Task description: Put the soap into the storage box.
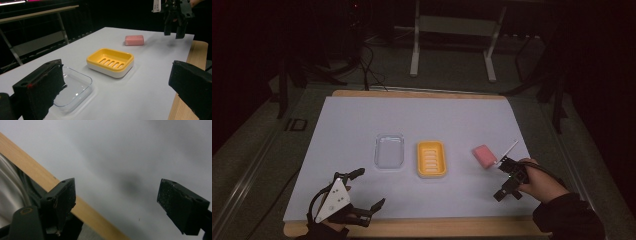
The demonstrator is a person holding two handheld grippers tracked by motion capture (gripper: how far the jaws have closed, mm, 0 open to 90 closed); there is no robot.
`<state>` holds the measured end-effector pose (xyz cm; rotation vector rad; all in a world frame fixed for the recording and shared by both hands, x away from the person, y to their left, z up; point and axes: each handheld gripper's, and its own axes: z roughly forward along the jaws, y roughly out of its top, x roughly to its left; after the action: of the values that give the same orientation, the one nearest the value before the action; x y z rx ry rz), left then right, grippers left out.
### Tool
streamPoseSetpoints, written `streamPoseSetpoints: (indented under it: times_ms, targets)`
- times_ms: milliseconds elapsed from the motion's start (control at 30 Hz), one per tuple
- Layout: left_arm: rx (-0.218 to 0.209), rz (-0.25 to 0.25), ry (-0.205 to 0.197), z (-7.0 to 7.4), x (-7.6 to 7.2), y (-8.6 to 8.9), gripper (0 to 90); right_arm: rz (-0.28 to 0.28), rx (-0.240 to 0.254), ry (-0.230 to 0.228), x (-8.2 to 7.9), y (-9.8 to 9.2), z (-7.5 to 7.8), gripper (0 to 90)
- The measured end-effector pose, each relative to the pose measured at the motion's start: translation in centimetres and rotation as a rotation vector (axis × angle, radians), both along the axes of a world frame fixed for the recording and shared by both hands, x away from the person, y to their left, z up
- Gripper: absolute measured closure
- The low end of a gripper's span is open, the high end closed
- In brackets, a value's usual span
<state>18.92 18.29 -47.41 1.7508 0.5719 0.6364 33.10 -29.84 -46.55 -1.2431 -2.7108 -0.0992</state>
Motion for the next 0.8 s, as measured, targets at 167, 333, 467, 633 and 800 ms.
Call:
streamPoseSetpoints:
  times_ms: [167,333,467,633,800]
  targets:
    - [-0.001,0.000,0.000,0.0,0.0,0.0,0.6,-0.026,-0.105,0.061,0.5,-0.2,0.1,16.4]
    - [0.000,0.000,0.001,0.0,0.0,0.0,0.6,-0.089,-0.146,0.085,1.4,-0.8,0.6,13.4]
    - [0.001,0.000,0.001,0.0,0.0,0.0,0.6,-0.106,-0.166,0.081,2.1,-1.1,0.8,12.9]
    - [0.001,0.000,0.001,0.0,0.0,0.0,0.6,-0.115,-0.168,0.068,2.8,-1.3,1.1,12.8]
    - [0.002,-0.001,0.003,0.0,0.0,0.0,0.7,-0.108,-0.115,0.024,3.7,-1.6,1.2,18.3]
